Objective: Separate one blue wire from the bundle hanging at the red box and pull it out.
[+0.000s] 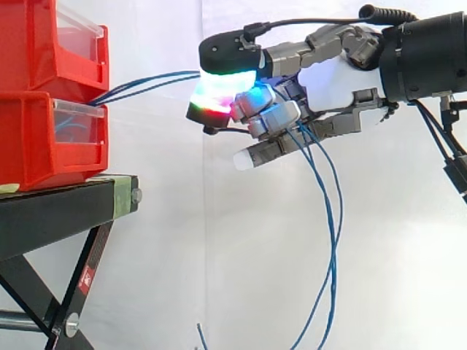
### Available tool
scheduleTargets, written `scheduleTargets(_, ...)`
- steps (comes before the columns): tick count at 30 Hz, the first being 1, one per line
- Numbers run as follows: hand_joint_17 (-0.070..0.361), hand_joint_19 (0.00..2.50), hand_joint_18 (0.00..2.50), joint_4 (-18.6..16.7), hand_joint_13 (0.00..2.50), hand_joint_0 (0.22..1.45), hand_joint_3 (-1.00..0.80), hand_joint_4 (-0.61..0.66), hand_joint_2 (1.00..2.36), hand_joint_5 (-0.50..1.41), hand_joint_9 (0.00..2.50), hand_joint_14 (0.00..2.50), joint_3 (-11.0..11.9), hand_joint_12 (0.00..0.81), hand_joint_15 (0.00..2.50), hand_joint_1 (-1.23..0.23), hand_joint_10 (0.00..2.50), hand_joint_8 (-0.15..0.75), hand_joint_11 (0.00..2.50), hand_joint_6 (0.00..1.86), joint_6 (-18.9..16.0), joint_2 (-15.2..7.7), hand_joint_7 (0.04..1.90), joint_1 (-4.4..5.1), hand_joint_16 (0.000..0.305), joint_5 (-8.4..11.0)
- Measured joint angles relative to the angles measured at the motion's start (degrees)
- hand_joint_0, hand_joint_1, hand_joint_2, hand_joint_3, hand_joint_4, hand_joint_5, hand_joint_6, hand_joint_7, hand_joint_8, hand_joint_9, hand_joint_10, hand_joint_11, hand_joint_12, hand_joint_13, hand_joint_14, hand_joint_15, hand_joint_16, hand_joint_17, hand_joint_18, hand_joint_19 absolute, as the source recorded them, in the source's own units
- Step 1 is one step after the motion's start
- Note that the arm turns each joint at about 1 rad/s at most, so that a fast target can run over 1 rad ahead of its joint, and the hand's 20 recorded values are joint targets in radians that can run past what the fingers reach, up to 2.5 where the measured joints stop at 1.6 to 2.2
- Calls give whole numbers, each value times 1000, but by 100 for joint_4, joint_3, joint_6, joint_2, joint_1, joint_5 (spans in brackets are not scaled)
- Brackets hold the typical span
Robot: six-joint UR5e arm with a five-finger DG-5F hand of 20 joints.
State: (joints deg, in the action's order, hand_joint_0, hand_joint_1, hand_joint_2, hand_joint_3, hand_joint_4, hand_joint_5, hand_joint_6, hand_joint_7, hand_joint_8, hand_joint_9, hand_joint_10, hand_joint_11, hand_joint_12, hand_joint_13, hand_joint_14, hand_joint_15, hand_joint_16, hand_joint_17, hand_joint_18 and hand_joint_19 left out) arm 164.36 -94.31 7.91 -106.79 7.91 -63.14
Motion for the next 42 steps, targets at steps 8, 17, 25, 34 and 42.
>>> scheduleTargets(8, 106, 691, 580, 0, 890, 529, -413, 292, 1010, -265, 668, 886, 0, 380, 1533, -708, 493, 364, 1684, 848, 0, 0, 1198, 0, 47, 2)
scheduleTargets(17, 104, 731, 617, 6, 933, 552, -394, 290, 1012, -247, 743, 931, 0, 369, 1490, -572, 563, 352, 1630, 855, 0, -1, 1157, 6, 46, 3)
scheduleTargets(25, 100, 759, 664, 3, 1005, 613, -248, 256, 1026, -228, 798, 828, 0, 350, 1548, -624, 646, 343, 1602, 869, 0, -1, 1146, 8, 45, 4)
scheduleTargets(34, 103, 716, 620, 0, 951, 628, -210, 245, 1027, -232, 760, 728, 0, 361, 1633, -813, 486, 332, 1705, 866, 0, 0, 1193, 16, 46, 4)
scheduleTargets(42, 107, 673, 548, -1, 839, 639, -324, 239, 1019, -250, 685, 764, 0, 362, 1662, -887, 310, 331, 1798, 856, 0, 0, 1221, 18, 48, 4)
